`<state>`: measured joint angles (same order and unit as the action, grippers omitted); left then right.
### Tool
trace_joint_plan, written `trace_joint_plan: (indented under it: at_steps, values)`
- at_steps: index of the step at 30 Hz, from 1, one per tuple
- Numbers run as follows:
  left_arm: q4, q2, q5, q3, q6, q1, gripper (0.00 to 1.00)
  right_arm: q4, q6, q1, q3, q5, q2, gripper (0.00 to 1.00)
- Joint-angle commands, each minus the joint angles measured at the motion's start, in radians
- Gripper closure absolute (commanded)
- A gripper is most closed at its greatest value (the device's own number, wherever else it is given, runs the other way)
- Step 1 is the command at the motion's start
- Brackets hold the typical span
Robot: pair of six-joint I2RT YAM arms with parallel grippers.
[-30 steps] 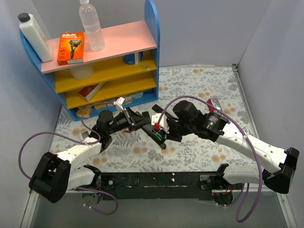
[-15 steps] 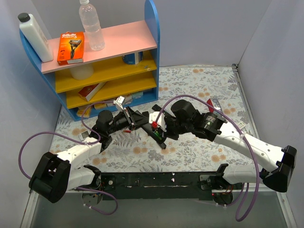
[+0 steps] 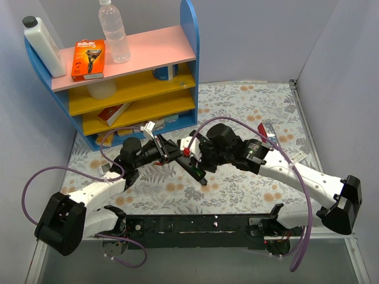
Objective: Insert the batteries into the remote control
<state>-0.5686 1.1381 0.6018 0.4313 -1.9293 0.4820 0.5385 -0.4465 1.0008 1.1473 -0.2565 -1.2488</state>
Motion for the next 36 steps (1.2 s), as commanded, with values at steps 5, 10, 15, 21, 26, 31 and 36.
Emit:
trace_joint_plan:
  at_steps: [5, 10, 15, 21, 26, 31, 36]
  values:
    - [0.202, -0.15, -0.167, -0.009, 0.211, 0.009, 1.0, -0.067, 0.193, -0.004, 0.019, 0.017, -0.012, 0.72]
    - [0.254, -0.198, -0.278, -0.072, 0.26, 0.009, 1.0, -0.124, 0.295, -0.004, -0.017, 0.072, 0.046, 0.6]
    - [0.308, -0.233, -0.385, -0.123, 0.3, 0.009, 1.0, -0.107, 0.4, -0.004, -0.079, 0.183, 0.075, 0.48]
    - [0.372, -0.267, -0.48, -0.143, 0.322, 0.009, 1.0, -0.06, 0.534, -0.004, -0.19, 0.284, 0.031, 0.41]
    - [0.409, -0.281, -0.513, -0.155, 0.323, 0.009, 1.0, -0.087, 0.621, -0.004, -0.244, 0.31, -0.032, 0.39]
    - [0.43, -0.288, -0.519, -0.157, 0.323, 0.009, 1.0, -0.087, 0.646, -0.004, -0.262, 0.309, -0.112, 0.38]
    - [0.464, -0.311, -0.531, -0.155, 0.323, 0.009, 1.0, -0.091, 0.669, -0.004, -0.288, 0.309, -0.188, 0.37]
